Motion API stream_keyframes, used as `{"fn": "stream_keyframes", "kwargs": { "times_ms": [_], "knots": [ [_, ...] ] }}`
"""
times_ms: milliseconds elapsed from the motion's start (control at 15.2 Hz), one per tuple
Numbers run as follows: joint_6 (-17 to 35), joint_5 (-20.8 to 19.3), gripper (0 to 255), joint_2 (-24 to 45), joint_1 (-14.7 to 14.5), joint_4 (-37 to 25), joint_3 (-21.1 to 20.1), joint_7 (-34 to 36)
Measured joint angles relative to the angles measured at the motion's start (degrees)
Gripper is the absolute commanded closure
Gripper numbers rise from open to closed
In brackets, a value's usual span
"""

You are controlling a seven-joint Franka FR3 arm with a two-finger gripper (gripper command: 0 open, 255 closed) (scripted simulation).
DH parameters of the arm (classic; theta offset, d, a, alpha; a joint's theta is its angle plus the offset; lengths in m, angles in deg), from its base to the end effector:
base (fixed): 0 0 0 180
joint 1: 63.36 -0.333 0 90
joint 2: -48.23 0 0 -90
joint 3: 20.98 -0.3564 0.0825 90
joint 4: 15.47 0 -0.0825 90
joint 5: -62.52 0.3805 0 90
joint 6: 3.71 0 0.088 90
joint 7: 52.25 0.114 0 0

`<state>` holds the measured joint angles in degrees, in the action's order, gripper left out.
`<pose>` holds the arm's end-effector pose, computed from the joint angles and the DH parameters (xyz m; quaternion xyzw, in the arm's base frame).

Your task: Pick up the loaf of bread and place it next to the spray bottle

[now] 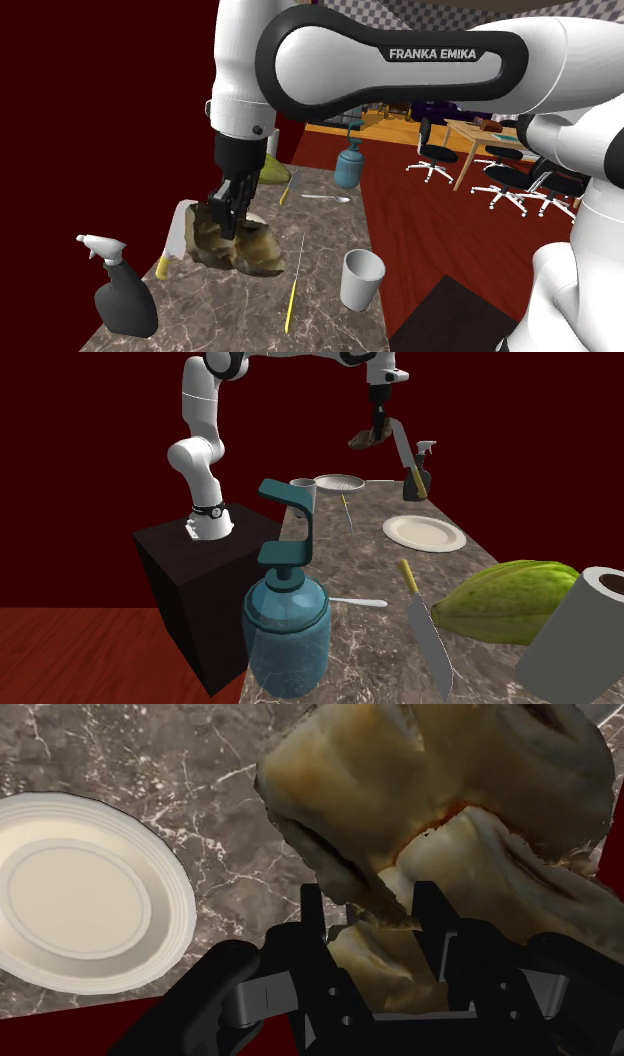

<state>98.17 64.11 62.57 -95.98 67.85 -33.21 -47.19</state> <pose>0.4720 0.4486 0.5851 -0.9411 -0.3336 -0.0191 0.0528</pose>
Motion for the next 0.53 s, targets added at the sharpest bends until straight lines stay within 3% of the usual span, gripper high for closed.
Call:
{"fn": "stream_keyframes", "kwargs": {
  "times_ms": [528],
  "knots": [
    [6.43,0.17,255,-0.41,0.15,6.86,0.05,-0.40]
  ]
}}
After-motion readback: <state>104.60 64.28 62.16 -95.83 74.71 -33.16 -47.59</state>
